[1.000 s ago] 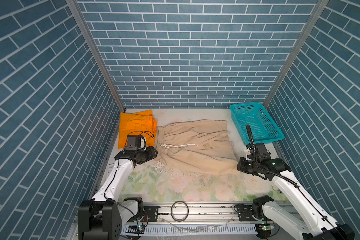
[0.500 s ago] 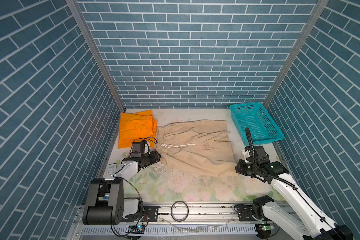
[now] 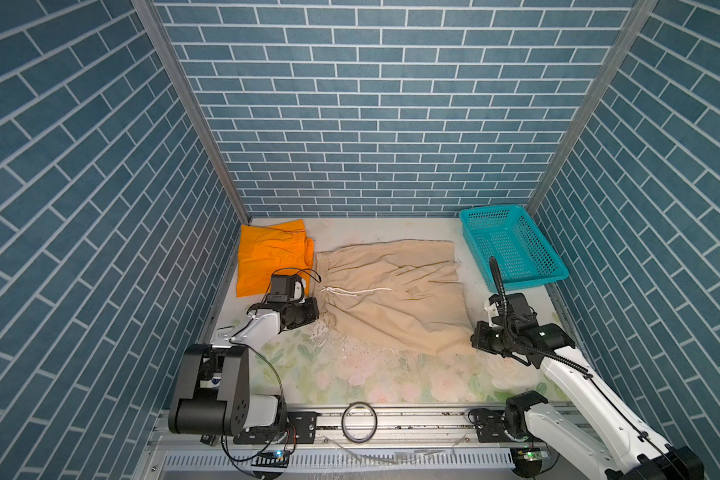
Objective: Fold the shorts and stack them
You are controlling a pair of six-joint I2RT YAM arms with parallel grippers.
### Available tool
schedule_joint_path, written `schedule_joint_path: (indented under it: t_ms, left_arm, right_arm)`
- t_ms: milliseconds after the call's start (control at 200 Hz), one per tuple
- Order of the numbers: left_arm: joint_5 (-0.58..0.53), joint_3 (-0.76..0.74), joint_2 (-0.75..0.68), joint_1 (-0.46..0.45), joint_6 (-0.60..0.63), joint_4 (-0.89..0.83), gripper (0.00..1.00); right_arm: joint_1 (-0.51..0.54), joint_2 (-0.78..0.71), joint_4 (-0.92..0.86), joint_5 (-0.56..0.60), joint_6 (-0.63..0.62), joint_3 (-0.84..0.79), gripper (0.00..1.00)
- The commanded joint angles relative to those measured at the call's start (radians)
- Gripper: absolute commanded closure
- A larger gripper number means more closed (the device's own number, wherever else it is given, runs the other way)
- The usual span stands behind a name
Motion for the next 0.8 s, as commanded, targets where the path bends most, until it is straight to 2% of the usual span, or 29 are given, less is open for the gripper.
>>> schedule_joint_path:
  t_ms: [0, 195, 395, 545, 650, 795]
  left_arm:
    - [-0.034, 0.108, -0.094, -0.009, 0.005, -0.238, 1.0]
    - [-0.027, 0.271, -0.183, -0.012, 0.053, -0.447, 1.0]
    - [0.0, 0.343, -0.226, -0.013, 0.089, -0.598, 1.0]
    - [-0.045, 0.436, -0.237, -0.02, 0.121, -0.768, 1.0]
    - [-0.064, 0.449, -0.23, -0.02, 0.122, -0.805, 1.0]
    - [-0.027, 0.39, -0.19, -0.02, 0.084, -0.719, 1.0]
  right_arm:
    - [-0.004, -0.013, -0.099, 0.069, -0.014, 0.09, 1.0]
    - [-0.004, -0.044, -0.206, 0.149, -0.026, 0.243, 1.0]
    - [-0.005, 0.003, -0.272, 0.192, -0.086, 0.373, 1.0]
    - [-0.043, 0.174, -0.314, 0.24, -0.211, 0.562, 1.0]
    - [-0.1, 0.315, -0.254, 0.168, -0.283, 0.677, 1.0]
    - [-0.156, 0.528, -0.19, 0.062, -0.347, 0.816, 1.0]
